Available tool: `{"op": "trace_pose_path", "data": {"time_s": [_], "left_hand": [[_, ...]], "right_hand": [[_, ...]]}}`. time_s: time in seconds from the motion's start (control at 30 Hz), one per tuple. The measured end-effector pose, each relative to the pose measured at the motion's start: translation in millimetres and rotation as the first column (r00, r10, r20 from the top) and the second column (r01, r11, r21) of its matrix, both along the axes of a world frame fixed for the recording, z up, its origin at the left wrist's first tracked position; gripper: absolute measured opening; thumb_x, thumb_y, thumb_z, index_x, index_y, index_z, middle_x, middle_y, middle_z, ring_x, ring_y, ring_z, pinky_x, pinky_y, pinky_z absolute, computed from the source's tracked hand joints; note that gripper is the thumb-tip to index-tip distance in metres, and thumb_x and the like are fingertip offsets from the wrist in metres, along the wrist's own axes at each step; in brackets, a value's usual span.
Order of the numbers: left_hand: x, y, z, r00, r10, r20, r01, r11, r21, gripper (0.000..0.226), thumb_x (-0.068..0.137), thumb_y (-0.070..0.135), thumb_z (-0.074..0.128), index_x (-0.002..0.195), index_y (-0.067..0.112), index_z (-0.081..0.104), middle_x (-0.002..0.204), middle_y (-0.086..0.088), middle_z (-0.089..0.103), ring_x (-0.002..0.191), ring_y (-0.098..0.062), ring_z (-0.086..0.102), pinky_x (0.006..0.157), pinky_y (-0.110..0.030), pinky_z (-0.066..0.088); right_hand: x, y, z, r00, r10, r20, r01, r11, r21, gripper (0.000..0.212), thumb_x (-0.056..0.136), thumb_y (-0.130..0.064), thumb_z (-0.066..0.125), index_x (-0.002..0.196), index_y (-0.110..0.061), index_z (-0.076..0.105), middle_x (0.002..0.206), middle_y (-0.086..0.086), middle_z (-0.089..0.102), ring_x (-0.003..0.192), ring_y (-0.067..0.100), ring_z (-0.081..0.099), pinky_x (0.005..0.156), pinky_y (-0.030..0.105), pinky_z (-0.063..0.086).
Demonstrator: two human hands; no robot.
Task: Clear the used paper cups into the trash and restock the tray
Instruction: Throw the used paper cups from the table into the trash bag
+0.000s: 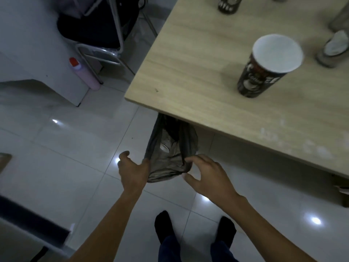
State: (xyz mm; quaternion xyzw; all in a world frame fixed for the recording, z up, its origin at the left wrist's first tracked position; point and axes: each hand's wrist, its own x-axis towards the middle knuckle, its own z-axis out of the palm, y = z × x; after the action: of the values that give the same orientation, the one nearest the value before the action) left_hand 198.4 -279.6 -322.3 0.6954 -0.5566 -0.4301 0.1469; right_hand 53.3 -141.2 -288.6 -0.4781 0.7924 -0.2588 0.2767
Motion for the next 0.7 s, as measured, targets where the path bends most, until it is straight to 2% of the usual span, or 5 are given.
{"op": "trace_pose_path", "data": {"time_s": [0.2,0.3,0.4,0.5,0.7], "left_hand": [[-37,48,84,0.98,-0.078,-0.183,-0.004,0.913,-0.409,0.04,0.084,0.017,0.07,0.118,0.017,0.049,0.11,0.0,0.052,0.1,-0.016,0.051,0.091,-0.04,0.044],[-62,70,121,0.939,-0.222,-0.265,0.048,0.843,-0.535,0.037,0.08,0.032,0.069,0.11,0.02,0.05,0.105,0.002,0.052,0.1,-0.012,0.052,0.09,-0.03,0.041],[-100,80,151,0.889,-0.371,-0.268,0.139,0.777,-0.615,0.049,0.075,0.04,0.071,0.113,0.016,0.052,0.109,0.001,0.054,0.103,-0.01,0.051,0.089,-0.017,0.038],[-139,76,166,0.848,-0.453,-0.277,0.234,0.787,-0.571,0.067,0.069,0.035,0.083,0.124,0.017,0.05,0.121,0.006,0.053,0.113,-0.003,0.048,0.092,-0.008,0.034],[-204,61,170,0.851,-0.485,-0.203,0.303,0.768,-0.565,0.101,0.059,0.038,0.088,0.142,0.015,0.035,0.142,0.003,0.043,0.13,-0.01,0.038,0.109,-0.03,0.034]], "right_hand": [[-30,52,102,0.993,-0.093,-0.075,0.06,0.93,-0.364,0.028,0.085,-0.038,0.059,0.101,-0.017,0.067,0.1,-0.006,0.063,0.093,0.009,0.059,0.079,0.023,0.047],[-55,70,134,0.958,-0.201,-0.203,0.077,0.866,-0.494,0.025,0.084,-0.033,0.061,0.095,-0.012,0.068,0.095,0.0,0.064,0.092,0.014,0.058,0.078,0.029,0.045],[-87,79,137,0.894,-0.269,-0.359,0.083,0.886,-0.456,0.037,0.082,-0.043,0.059,0.105,-0.014,0.063,0.113,0.004,0.061,0.108,0.02,0.055,0.089,0.034,0.04],[-104,78,119,0.871,-0.204,-0.446,0.055,0.944,-0.324,0.054,0.081,-0.053,0.052,0.123,-0.018,0.05,0.135,0.007,0.052,0.129,0.023,0.043,0.106,0.041,0.028],[-112,82,85,0.846,-0.014,-0.533,-0.046,0.994,-0.099,0.062,0.083,-0.054,0.044,0.133,-0.018,0.039,0.148,0.01,0.04,0.14,0.025,0.03,0.112,0.046,0.019]]}}
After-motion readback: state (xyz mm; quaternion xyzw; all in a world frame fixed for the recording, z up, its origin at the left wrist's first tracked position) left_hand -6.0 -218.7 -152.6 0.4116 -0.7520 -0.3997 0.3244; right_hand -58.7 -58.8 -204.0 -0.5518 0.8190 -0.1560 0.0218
